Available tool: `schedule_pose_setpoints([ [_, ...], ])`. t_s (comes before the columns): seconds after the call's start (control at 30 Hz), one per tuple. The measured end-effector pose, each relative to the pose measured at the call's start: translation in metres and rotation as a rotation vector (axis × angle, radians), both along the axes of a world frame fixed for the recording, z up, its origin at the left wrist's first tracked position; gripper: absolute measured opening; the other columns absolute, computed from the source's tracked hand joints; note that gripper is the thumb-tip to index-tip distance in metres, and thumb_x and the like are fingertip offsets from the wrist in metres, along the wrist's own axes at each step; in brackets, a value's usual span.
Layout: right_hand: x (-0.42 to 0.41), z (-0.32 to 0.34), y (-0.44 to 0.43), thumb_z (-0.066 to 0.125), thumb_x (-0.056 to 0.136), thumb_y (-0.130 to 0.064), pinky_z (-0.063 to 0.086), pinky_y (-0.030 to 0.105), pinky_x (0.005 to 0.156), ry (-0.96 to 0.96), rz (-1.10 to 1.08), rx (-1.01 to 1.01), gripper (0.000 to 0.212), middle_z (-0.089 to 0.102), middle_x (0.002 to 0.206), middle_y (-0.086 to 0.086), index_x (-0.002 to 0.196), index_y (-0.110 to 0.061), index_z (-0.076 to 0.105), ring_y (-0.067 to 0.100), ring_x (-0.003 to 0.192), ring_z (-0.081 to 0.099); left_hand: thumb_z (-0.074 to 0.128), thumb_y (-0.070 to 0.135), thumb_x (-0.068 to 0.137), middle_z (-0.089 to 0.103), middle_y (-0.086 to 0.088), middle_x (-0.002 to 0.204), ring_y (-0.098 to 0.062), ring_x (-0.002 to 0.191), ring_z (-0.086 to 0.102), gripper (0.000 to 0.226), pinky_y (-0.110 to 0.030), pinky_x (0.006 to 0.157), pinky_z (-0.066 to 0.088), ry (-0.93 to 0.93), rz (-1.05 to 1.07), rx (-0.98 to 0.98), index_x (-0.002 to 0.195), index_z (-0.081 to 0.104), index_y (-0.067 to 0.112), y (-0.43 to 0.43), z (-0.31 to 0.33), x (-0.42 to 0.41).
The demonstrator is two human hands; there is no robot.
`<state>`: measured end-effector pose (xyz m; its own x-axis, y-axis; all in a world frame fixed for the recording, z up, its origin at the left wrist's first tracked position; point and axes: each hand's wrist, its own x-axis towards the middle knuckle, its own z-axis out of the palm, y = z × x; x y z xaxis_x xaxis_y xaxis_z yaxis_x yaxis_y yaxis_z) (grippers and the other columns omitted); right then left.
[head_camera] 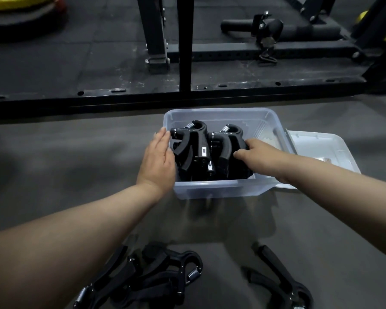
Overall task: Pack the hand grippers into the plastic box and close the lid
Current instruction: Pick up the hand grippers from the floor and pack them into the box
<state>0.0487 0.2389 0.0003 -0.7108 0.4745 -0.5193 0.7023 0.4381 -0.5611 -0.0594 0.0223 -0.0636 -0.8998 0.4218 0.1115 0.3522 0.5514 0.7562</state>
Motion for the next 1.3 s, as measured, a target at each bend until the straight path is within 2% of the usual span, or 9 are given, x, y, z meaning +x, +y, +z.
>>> schedule_pose_setpoints([
  [0.1, -0.003, 0.001, -0.007, 0.052, 0.08, -0.04, 0.054, 0.044, 0.086, 0.023, 0.021, 0.015, 0.036, 0.068, 0.098, 0.008, 0.106, -0.016, 0.053, 0.025, 0.088, 0.066, 0.032, 0.012, 0.1, 0.025, 0.005, 0.157, -0.008, 0.144, 0.019, 0.048, -0.019, 0.116, 0.009, -0.002, 0.001, -0.002, 0.147, 0.036, 0.014, 0.0, 0.0, 0.0],
  [0.2, -0.003, 0.0, -0.01, 0.047, 0.094, -0.029, 0.047, 0.031, 0.069, 0.006, 0.066, 0.058, 0.025, 0.059, 0.095, 0.006, 0.112, -0.012, 0.043, 0.014, 0.081, 0.055, 0.032, 0.013, 0.1, 0.026, 0.006, 0.157, -0.008, 0.144, 0.019, 0.048, -0.022, 0.118, 0.01, -0.004, 0.001, 0.004, 0.147, 0.037, 0.014, 0.001, 0.0, 0.0],
  [0.37, -0.004, -0.003, -0.006, 0.041, 0.097, -0.026, 0.04, 0.027, 0.061, 0.041, 0.104, 0.114, 0.025, 0.056, 0.092, 0.002, 0.118, -0.012, 0.042, 0.01, 0.079, 0.052, 0.033, 0.012, 0.1, 0.026, 0.005, 0.157, -0.009, 0.144, 0.02, 0.047, -0.026, 0.119, 0.012, 0.013, 0.001, -0.001, 0.147, 0.037, 0.013, 0.001, -0.002, -0.001],
  [0.57, -0.008, -0.006, -0.007, 0.044, 0.096, -0.028, 0.049, 0.036, 0.08, 0.016, 0.151, 0.201, 0.033, 0.059, 0.097, 0.007, 0.123, -0.011, 0.042, 0.024, 0.088, 0.057, 0.032, 0.012, 0.099, 0.026, 0.005, 0.157, -0.008, 0.144, 0.019, 0.048, -0.023, 0.119, 0.01, 0.008, 0.003, -0.007, 0.147, 0.036, 0.014, 0.001, 0.0, 0.0],
  [0.7, -0.006, -0.008, -0.002, 0.053, 0.091, -0.032, 0.052, 0.039, 0.085, -0.021, 0.184, 0.189, 0.039, 0.062, 0.1, 0.009, 0.123, -0.015, 0.038, 0.02, 0.085, 0.056, 0.032, 0.012, 0.099, 0.026, 0.005, 0.157, -0.008, 0.144, 0.019, 0.049, -0.024, 0.119, 0.011, 0.007, 0.004, -0.008, 0.147, 0.036, 0.013, 0.001, 0.0, 0.0],
  [0.8, -0.003, -0.011, -0.002, 0.066, 0.084, -0.031, 0.052, 0.035, 0.075, -0.022, 0.225, 0.226, 0.054, 0.059, 0.095, 0.0, 0.125, -0.017, 0.035, 0.016, 0.084, 0.058, 0.032, 0.012, 0.099, 0.026, 0.005, 0.157, -0.007, 0.144, 0.019, 0.048, -0.023, 0.119, 0.011, 0.007, 0.003, -0.003, 0.147, 0.036, 0.013, 0.001, 0.0, 0.0],
  [0.9, -0.005, -0.014, -0.002, 0.06, 0.083, -0.018, 0.052, 0.032, 0.065, 0.002, 0.215, 0.318, 0.046, 0.058, 0.089, 0.002, 0.123, -0.015, 0.038, 0.015, 0.078, 0.057, 0.031, 0.012, 0.1, 0.025, 0.005, 0.157, -0.007, 0.144, 0.018, 0.048, -0.019, 0.117, 0.009, 0.01, 0.005, -0.007, 0.148, 0.035, 0.013, 0.001, 0.001, 0.001],
  [1.1, -0.005, -0.016, 0.001, 0.061, 0.081, -0.017, 0.057, 0.04, 0.075, 0.023, 0.185, 0.326, 0.048, 0.061, 0.094, 0.004, 0.125, -0.017, 0.04, 0.022, 0.082, 0.062, 0.032, 0.011, 0.1, 0.026, 0.004, 0.157, -0.007, 0.144, 0.02, 0.048, -0.017, 0.116, 0.009, 0.02, 0.006, -0.002, 0.147, 0.036, 0.012, 0.001, 0.001, 0.001],
  [1.3, -0.002, -0.018, 0.003, 0.059, 0.084, -0.016, 0.053, 0.036, 0.07, 0.03, 0.187, 0.33, 0.038, 0.06, 0.092, 0.006, 0.117, -0.015, 0.04, 0.021, 0.079, 0.059, 0.032, 0.01, 0.099, 0.026, 0.003, 0.157, -0.008, 0.144, 0.019, 0.048, -0.018, 0.117, 0.009, 0.021, 0.004, 0.0, 0.147, 0.036, 0.011, 0.001, 0.001, 0.001],
])
